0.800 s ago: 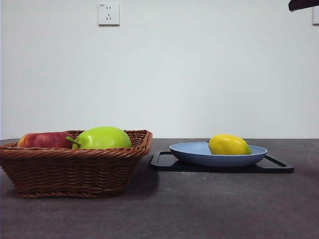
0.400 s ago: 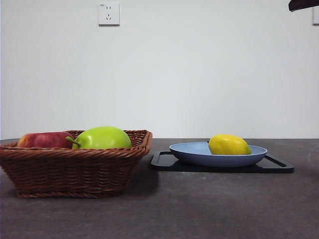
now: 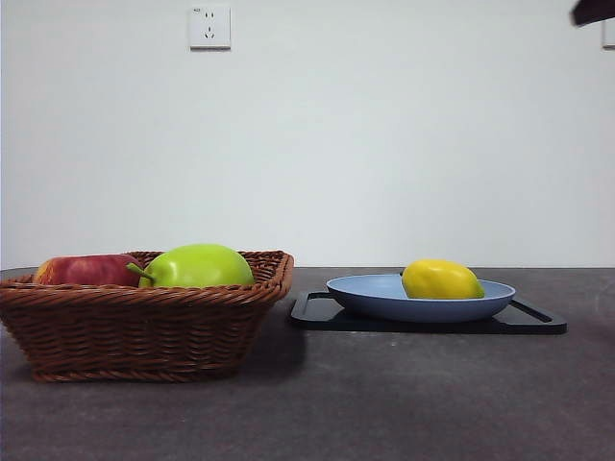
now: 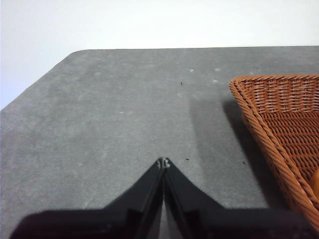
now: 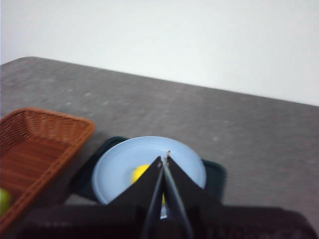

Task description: Take the lemon from the basket,put the lemon in the plate,hand out the plate

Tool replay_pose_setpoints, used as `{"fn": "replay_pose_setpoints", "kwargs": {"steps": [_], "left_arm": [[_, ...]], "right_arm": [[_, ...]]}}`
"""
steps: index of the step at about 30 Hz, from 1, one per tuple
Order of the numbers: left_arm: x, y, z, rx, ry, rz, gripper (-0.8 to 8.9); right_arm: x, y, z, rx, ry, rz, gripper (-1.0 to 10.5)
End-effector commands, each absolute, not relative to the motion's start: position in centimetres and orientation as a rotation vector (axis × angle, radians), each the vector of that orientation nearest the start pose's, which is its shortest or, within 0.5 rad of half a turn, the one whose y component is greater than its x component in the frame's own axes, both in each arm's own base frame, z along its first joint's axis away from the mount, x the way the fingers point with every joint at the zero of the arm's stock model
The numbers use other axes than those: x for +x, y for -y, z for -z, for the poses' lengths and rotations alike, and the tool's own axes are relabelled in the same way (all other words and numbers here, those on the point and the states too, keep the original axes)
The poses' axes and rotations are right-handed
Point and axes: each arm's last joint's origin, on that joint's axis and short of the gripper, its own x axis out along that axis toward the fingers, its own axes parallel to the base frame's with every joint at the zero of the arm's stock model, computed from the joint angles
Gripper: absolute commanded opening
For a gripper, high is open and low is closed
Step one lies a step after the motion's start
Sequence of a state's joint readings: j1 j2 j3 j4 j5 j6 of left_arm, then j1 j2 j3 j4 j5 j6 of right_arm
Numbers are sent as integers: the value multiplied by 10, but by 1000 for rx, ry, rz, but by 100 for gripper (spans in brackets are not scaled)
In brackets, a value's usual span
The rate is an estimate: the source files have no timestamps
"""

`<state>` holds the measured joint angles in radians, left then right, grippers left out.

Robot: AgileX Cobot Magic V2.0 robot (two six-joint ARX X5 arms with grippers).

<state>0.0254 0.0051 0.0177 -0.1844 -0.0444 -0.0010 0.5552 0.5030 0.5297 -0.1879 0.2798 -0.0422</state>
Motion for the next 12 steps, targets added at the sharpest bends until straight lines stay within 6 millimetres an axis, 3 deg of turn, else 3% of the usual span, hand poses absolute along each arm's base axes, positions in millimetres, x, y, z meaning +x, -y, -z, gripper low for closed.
{"fn": "replay_pose_setpoints", "kwargs": {"steps": [1,5,12], "left_arm": [[96,-4,-149,-6,-166,-72,8],[96,-4,-149,-5,-166,-72,8],[96,-4,-149,-5,-166,-73,8]], "right_arm": [[106,-48,-273,-100,-117,-260,3],[100,-31,-246,-54,-113,-325,3],[97,-14,-189,-8,-119,-216,3]]}}
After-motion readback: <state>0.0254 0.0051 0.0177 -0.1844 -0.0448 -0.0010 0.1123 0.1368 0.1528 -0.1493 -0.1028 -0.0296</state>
